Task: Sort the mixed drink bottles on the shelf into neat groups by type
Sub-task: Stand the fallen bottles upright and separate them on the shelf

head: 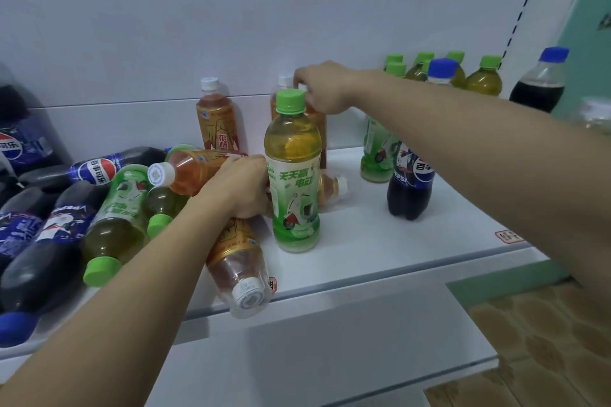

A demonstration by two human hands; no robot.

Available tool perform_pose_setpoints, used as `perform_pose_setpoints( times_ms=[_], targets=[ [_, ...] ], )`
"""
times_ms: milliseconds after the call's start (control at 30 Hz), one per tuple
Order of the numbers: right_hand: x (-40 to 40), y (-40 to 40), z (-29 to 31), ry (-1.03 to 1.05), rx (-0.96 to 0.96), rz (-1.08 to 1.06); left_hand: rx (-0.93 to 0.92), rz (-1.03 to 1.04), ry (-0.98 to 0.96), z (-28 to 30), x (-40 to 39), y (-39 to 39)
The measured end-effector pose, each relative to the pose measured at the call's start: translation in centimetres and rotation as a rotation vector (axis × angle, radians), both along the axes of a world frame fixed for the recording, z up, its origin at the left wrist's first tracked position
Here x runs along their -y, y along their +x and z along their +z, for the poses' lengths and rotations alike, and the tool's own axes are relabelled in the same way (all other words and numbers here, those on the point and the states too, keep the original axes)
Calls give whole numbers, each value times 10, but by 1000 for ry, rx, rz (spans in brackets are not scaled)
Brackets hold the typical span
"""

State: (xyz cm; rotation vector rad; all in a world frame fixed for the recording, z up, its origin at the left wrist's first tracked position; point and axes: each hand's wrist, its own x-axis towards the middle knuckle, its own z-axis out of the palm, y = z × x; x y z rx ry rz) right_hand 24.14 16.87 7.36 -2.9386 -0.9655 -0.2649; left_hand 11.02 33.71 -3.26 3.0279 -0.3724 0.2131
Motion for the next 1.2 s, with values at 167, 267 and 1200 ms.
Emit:
perform_pose_setpoints(
  times_ms=[167, 267, 1200],
  targets=[
    [5, -25, -13, 422, 39, -107, 3, 4, 38, -1, 4, 1],
    [14, -53, -45, 687, 189, -124, 1, 0, 33, -1, 2, 2],
    [68, -95, -44, 757, -145, -98, 22, 39, -87, 0, 5, 0]
  ],
)
